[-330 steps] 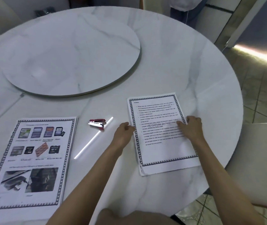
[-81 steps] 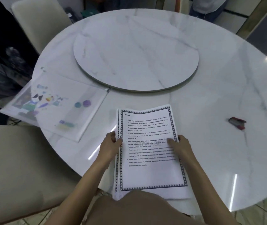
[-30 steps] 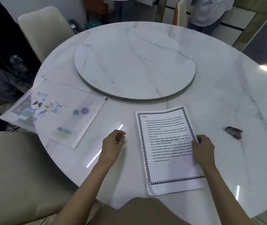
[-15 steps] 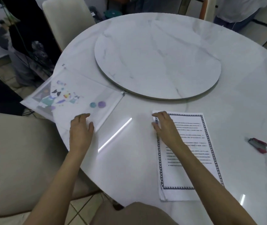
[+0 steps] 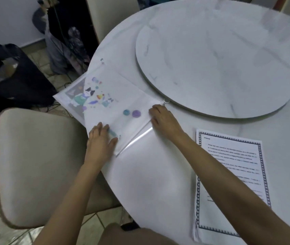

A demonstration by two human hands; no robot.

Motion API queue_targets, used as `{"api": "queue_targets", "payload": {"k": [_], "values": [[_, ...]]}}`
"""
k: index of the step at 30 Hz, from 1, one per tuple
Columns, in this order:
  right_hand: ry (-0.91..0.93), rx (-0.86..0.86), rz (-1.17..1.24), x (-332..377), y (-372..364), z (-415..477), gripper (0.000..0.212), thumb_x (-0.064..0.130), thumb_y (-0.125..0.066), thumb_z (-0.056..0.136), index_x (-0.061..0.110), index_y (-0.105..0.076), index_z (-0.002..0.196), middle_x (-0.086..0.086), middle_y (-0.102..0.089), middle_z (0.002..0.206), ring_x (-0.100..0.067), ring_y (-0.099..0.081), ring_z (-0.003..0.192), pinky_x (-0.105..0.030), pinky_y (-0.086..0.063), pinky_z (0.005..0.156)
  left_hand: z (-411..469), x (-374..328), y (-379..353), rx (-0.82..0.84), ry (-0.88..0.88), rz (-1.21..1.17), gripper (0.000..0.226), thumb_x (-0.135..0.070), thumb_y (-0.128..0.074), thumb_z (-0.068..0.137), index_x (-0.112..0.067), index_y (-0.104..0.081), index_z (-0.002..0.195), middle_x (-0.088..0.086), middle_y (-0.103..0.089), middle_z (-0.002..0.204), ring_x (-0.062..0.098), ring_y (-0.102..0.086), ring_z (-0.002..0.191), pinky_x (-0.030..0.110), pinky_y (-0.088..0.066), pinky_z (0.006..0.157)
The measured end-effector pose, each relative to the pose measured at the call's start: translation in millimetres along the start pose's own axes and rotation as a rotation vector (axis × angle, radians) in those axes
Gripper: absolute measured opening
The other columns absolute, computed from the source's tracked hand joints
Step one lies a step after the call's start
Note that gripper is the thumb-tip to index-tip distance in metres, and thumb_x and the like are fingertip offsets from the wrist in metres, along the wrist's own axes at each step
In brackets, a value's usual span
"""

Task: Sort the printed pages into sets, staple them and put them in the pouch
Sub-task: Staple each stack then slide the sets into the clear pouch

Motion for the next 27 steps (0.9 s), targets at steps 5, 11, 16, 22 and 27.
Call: {"api": "queue_targets", "payload": {"k": [5, 11, 16, 22, 27], "values": [[0.033, -0.068, 0.003, 8, 1, -40, 0.024, 0.002, -0.055, 0.079, 0.002, -0.061, 0.102, -0.016, -0.059, 0.102, -0.034, -0.056, 0.091, -0.035, -0.043, 0.069, -5, 5, 8, 0.062, -0.014, 0.008, 0.059, -0.027, -0.058, 0.089, -0.012, -0.035, 0.141, 0.009, -0.022, 0.153, 0.027, -0.017, 0.141, 0.038, -0.017, 0.115], [-0.021, -0.081, 0.058, 16, 3, -109, 0.021, 0.005, -0.060, 0.077, 0.005, -0.063, 0.098, -0.012, -0.059, 0.096, -0.032, -0.059, 0.086, -0.035, -0.051, 0.065, -18, 8, 2, 0.174, -0.092, 0.065, 0.060, -0.020, -0.066, 0.083, -0.013, -0.040, 0.137, 0.006, -0.025, 0.152, 0.026, -0.025, 0.139, 0.036, -0.023, 0.113], [-0.096, -0.108, 0.159, 19, 1, -160, 0.023, 0.019, -0.044, 0.087, 0.008, -0.063, 0.096, -0.007, -0.059, 0.096, -0.025, -0.056, 0.088, -0.032, -0.047, 0.077, -40, 8, -4, 0.247, -0.127, 0.082, 0.058, -0.015, -0.068, 0.079, -0.013, -0.044, 0.133, 0.005, -0.028, 0.149, 0.026, -0.031, 0.134, 0.033, -0.028, 0.111], [-0.139, -0.145, 0.228, 19, 9, -186, 0.029, 0.023, -0.039, 0.091, 0.009, -0.065, 0.092, -0.003, -0.056, 0.088, -0.012, -0.044, 0.085, -0.025, -0.038, 0.079, -74, 10, -14, 0.234, -0.148, 0.078, 0.060, -0.013, -0.069, 0.077, -0.015, -0.045, 0.132, 0.002, -0.029, 0.150, 0.021, -0.032, 0.135, 0.031, -0.031, 0.110], [-0.353, -0.162, 0.269, -4, 23, -163, 0.028, 0.012, -0.055, 0.089, 0.003, -0.057, 0.115, -0.010, -0.050, 0.112, -0.022, -0.046, 0.105, -0.025, -0.035, 0.094, -83, 9, -8, 0.126, -0.050, -0.058, 0.067, -0.013, -0.071, 0.078, -0.013, -0.040, 0.137, 0.008, -0.021, 0.152, 0.028, -0.021, 0.139, 0.036, -0.023, 0.113]]}}
Point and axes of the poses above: each hand's wrist, its own z-axis towards the middle knuckle, its own y-axis out of the back of the hand, x = y × z, the point moved 6 cm from there along z, towards the middle knuckle
